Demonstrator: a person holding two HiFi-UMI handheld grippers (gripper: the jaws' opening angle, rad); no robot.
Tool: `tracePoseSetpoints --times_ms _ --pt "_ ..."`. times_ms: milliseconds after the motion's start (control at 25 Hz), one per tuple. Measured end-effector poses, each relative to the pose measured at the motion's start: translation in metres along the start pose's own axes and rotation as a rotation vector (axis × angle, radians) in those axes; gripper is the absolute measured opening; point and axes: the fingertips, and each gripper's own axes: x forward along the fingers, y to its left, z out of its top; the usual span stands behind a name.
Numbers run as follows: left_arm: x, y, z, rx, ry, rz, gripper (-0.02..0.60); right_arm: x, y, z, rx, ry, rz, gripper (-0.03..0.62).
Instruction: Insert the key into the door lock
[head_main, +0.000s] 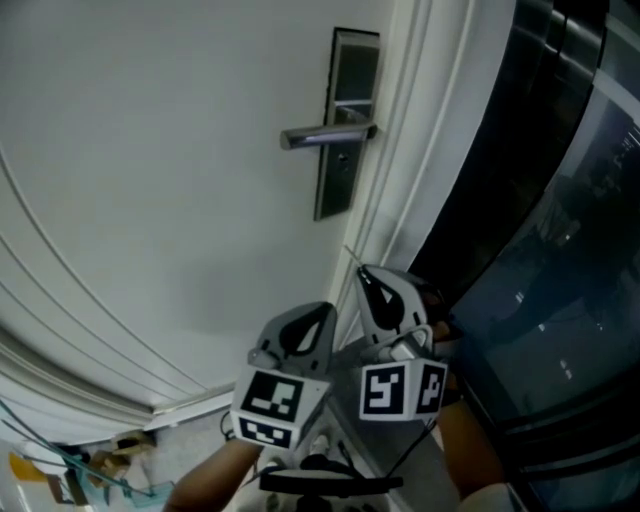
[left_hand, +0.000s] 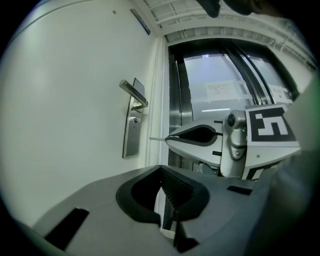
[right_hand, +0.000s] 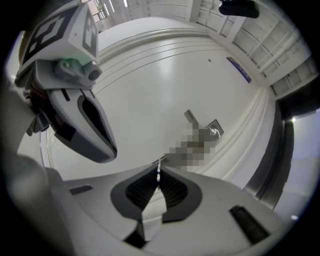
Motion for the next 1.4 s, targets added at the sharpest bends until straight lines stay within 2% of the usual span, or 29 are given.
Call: tracePoseSetpoints --times_ms 360,800,1400 --pt "0.026 0.022 0.019 0.003 -0.026 0.037 0.009 0.036 -0.033 -0.007 -0.21 0.008 -0.036 0.018" --pt "0.038 0.038 0.029 0.012 -0.045 0.078 0.009 0.079 -0.066 -0.009 -0.37 0.041 -0.064 0.018" --pt "0.038 0.049 0.025 0.009 -0.035 0.092 0.009 0.107 -0.079 -0.002 -0.435 0.078 -0.081 0.018"
